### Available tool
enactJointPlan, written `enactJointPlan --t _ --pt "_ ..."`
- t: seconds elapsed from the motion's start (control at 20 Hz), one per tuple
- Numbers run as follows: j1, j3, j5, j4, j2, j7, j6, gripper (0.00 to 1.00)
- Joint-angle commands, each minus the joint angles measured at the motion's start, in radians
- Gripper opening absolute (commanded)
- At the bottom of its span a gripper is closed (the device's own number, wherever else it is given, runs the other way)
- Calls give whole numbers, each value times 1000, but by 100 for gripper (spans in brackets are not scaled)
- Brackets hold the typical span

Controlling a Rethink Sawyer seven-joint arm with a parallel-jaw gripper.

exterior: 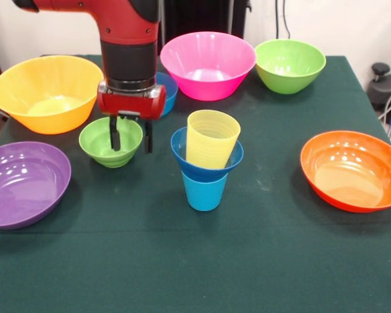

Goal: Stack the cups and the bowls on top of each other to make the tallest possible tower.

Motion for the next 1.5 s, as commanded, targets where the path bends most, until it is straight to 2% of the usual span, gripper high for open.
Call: enactJointPlan --t 0.05,0.4,0.75,0.8,1.5 --pt "41 60 -91 -104 94 -146 21 100" --pt "43 66 -76 -116 121 -132 34 100" --pt "68 30 -71 -93 99 -85 29 100" --pt "73 22 -70 -89 95 -78 28 0" --pt "105 -32 -61 -80 69 -53 53 0"
